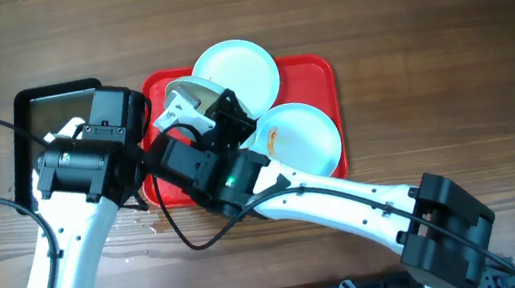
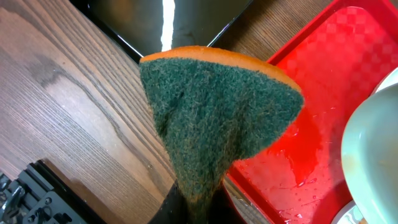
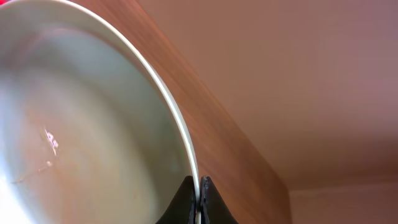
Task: Clean dirty plates on tray and stack at the side
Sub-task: 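Lift the lower-left plate with the right gripper, left gripper withdraws, then place the plate on the table right of the red tray, release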
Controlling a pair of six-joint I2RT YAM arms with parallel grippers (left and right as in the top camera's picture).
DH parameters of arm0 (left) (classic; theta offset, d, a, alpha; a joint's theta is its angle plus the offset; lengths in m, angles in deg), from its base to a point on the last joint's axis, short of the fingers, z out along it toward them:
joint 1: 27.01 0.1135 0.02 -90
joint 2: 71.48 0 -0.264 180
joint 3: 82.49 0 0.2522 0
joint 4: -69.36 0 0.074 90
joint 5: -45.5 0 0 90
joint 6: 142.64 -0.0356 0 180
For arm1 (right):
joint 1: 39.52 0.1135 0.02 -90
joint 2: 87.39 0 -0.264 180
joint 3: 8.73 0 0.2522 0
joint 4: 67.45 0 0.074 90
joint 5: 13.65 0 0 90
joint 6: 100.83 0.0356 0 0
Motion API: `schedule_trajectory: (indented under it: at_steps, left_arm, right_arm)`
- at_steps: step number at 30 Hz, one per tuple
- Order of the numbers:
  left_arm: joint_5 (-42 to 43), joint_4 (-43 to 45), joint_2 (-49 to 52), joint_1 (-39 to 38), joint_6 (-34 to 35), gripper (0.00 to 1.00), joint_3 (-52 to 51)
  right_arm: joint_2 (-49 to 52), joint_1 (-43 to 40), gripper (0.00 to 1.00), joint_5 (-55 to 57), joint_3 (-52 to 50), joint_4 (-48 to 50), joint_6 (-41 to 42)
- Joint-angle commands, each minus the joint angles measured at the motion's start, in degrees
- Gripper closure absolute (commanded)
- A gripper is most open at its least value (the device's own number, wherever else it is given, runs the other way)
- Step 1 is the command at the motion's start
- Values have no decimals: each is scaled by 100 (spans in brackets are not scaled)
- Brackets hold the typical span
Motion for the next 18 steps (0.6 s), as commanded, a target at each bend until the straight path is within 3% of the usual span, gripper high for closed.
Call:
schedule_trajectory:
  at_steps: [1,6,11,14,16,18]
  left_arm:
    - [-33,-4,-109,31,136,96,55]
    - [-15,-2,-109,31,136,96,55]
    - [-15,22,-109,31,133,96,55]
    - [-15,85,-109,31,136,96,55]
    - [-15,87,-109,31,136,96,55]
    - [-17,87,-109,31,136,96,55]
  right_arm:
    - [103,118,96,177,44,39,-70]
    - [103,177,96,-260,35,-17,389]
    - [-35,114,96,-529,35,-221,1480]
    - [-481,-337,96,-2079,35,-706,2267]
    - [-743,-1010,96,-3626,35,-929,3045]
    - [-780,-1641,96,-5298,35,-988,3178]
